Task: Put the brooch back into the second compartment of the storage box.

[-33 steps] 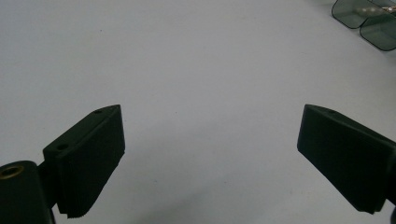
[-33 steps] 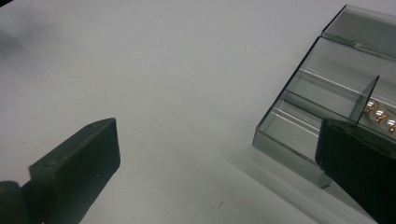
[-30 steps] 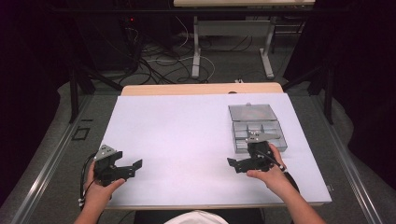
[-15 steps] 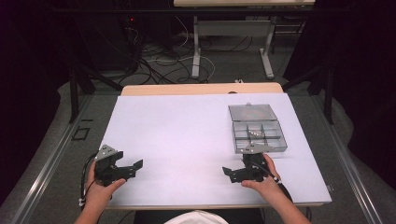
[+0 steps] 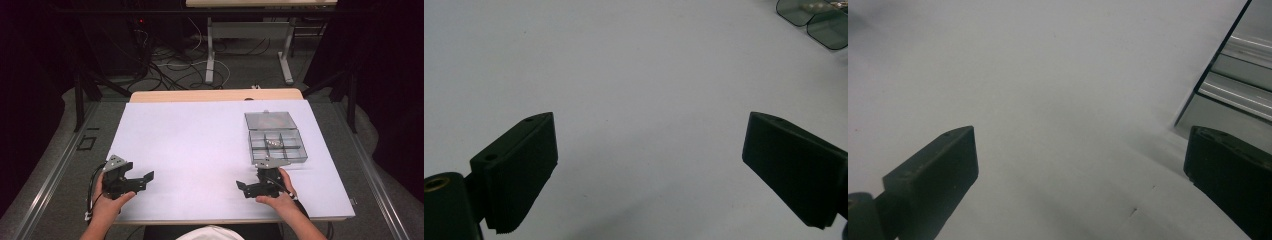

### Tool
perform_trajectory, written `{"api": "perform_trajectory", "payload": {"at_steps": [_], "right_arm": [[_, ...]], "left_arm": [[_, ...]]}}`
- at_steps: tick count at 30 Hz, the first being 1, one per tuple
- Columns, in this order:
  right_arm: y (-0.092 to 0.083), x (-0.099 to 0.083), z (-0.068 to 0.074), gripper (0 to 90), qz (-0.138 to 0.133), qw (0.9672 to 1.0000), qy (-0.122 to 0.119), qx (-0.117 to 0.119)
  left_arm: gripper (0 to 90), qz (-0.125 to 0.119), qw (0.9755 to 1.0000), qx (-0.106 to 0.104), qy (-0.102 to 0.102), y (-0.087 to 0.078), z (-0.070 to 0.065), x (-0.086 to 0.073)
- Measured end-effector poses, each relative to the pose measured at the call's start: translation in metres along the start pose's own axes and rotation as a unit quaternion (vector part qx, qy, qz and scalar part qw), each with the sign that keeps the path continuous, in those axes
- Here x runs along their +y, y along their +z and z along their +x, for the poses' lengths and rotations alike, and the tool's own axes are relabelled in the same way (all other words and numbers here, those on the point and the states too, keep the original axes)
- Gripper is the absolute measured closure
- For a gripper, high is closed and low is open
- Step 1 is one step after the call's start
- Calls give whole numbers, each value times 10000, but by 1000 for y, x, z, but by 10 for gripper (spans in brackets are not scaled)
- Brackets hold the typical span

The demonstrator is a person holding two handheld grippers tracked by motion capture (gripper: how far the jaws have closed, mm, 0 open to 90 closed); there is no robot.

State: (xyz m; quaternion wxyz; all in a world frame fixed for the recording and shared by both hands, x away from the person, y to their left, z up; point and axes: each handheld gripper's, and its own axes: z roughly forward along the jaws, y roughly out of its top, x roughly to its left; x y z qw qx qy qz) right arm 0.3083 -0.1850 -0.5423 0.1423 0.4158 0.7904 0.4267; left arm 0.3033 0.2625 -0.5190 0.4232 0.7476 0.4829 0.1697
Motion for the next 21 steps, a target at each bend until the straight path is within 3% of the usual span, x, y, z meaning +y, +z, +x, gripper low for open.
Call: {"api": "perform_trajectory", "payload": {"at_steps": [3,4,5,8,21], "right_arm": [[2,-2,0,3,-2,10000,0,-9],[3,-3,0,3,8,10000,12,-12],[2,-2,0,3,113,9999,-19,-5],[4,-4,2,3,11,10000,-1,-7],[7,-7,1,3,121,9999,-9,20]], "left_arm": [[74,123,9999,-63,49,0,0,1],[75,26,10000,-12,37,1,-1,0],[75,43,10000,-7,43,2,-1,0],[75,100,9999,-36,61,2,-2,0],[75,114,9999,-66,62,3,-2,0]]}}
